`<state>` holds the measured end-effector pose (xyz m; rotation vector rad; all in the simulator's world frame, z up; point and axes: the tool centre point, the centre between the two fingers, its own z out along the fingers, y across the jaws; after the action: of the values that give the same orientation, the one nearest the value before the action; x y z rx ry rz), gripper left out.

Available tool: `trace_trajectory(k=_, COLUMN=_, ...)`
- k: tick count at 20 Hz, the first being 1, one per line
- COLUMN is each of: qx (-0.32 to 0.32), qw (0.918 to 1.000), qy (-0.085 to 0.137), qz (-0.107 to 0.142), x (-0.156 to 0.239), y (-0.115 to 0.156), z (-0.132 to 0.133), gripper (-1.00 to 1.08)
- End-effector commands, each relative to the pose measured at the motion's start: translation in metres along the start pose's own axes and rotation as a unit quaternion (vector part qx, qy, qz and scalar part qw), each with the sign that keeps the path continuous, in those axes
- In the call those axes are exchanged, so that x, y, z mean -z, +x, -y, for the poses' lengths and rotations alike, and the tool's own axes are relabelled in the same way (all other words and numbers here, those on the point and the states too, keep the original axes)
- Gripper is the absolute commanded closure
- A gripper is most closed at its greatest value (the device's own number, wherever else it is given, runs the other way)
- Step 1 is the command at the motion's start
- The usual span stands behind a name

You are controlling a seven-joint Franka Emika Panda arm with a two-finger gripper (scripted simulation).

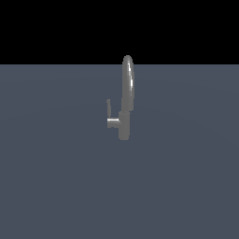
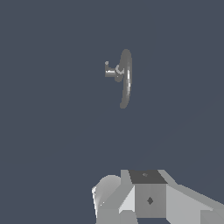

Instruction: Turn on the faucet by rotating a designated handle.

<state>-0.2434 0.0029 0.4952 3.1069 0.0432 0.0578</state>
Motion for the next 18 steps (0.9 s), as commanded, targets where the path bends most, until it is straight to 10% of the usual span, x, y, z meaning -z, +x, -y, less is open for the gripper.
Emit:
trace_trajectory(k=1, qx=0.0, qw=1.0, qy=0.0, qz=0.0, x=0.0, y=0.0, z=0.0, gripper=1.08)
trace_trajectory(k=18, qx=0.002, qw=0.9999, qy=0.014, qz=0.006, x=-0.002, y=0.001, z=0.019, gripper=1.08)
